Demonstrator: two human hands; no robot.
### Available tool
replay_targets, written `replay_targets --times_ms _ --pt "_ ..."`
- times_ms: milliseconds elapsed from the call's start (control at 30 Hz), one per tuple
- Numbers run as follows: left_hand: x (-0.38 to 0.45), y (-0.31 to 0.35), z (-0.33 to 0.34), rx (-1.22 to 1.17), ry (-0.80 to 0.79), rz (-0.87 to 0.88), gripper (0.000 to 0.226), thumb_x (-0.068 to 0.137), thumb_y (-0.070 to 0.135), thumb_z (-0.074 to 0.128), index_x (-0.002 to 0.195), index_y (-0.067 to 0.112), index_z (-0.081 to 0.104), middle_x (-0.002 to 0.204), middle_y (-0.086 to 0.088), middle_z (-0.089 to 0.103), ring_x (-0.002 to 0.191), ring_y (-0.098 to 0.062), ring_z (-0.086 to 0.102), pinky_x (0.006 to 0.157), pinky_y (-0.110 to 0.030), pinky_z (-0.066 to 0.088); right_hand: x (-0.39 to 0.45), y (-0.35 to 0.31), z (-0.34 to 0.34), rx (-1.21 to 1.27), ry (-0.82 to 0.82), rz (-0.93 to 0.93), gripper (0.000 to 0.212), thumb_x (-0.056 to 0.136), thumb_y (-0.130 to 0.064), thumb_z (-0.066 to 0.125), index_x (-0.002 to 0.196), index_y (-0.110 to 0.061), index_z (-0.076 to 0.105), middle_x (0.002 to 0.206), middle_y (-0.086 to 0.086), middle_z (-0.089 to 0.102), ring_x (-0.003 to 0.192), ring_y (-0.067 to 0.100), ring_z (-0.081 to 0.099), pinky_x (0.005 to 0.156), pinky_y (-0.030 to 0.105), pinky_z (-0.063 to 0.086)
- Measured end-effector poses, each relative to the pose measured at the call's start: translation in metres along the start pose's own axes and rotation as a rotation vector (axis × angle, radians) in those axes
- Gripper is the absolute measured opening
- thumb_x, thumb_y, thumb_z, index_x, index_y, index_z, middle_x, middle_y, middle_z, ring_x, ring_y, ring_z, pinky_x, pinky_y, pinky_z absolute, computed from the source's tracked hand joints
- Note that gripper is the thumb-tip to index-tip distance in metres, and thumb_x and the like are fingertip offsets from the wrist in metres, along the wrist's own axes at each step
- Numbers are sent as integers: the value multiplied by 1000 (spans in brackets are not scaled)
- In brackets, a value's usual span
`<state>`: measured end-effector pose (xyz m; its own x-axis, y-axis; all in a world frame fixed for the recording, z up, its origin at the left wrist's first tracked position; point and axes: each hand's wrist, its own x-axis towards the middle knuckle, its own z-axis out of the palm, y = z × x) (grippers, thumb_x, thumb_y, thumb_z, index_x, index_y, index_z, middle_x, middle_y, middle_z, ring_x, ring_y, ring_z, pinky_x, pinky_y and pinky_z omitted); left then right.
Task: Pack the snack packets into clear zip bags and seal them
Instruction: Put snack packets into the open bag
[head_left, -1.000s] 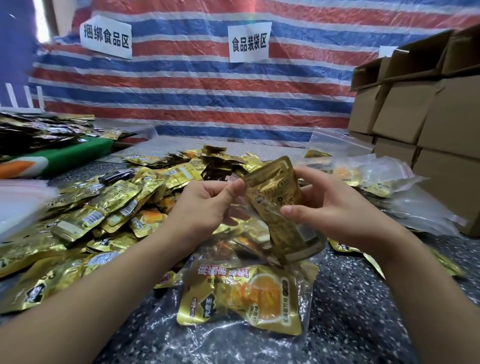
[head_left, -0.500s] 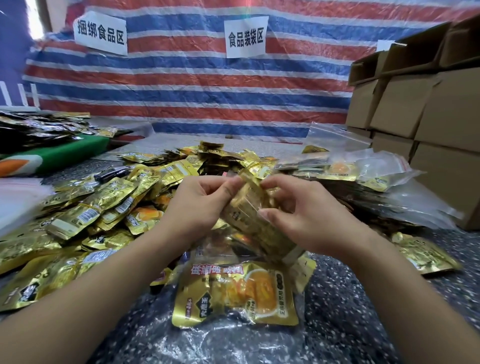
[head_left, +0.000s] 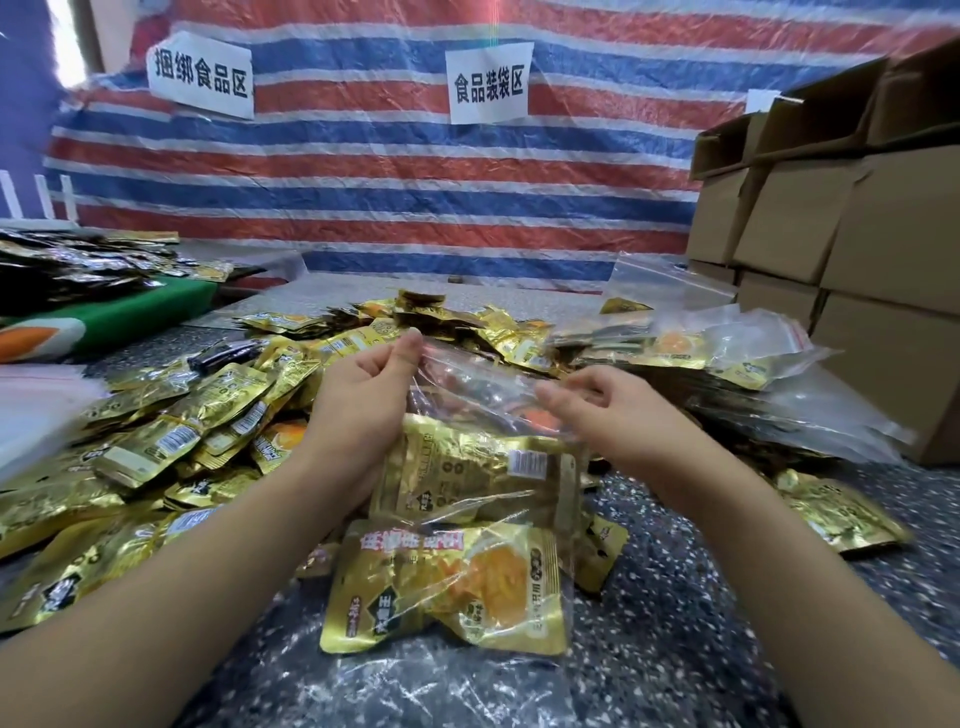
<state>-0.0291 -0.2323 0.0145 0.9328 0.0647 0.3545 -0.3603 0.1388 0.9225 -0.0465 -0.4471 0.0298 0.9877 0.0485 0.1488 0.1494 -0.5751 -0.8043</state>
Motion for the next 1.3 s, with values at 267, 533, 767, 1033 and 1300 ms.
replay_targets --times_ms 267,533,767,1033,1300 --pt "12 11 -3 -256 88 -24 43 96 38 51 69 15 75 71 -5 74 54 -15 69 44 -23 52 2 -3 -4 695 -7 -79 5 89 -12 66 91 -8 68 78 5 73 72 17 72 59 25 56" --pt "11 -4 -6 78 -93 -196 35 96 42 51 95 12 69 92 -7 77 84 -26 73 66 -36 54 4 0 0 795 138 -22 6 92 -7 63 95 -1 65 75 8 74 71 24 73 58 28 58" --pt "4 3 -2 -2 -117 -210 33 103 29 43 98 4 64 80 -8 76 67 -25 74 45 -20 50 3 2 2 842 219 45 6 91 -7 65 88 -2 64 65 6 70 56 20 70 47 25 54" --pt "2 2 -1 86 -159 -109 27 101 28 49 94 9 68 82 -8 76 64 -24 73 56 -29 60 8 9 -2 664 228 117 16 96 -16 61 86 -4 65 63 4 70 53 17 69 44 24 51" --pt "9 -6 -5 156 -38 -38 17 101 19 52 95 15 66 81 1 76 57 -11 65 51 -21 52 8 10 1 641 278 -57 9 96 -3 59 96 -11 63 79 4 73 70 16 72 56 23 55"
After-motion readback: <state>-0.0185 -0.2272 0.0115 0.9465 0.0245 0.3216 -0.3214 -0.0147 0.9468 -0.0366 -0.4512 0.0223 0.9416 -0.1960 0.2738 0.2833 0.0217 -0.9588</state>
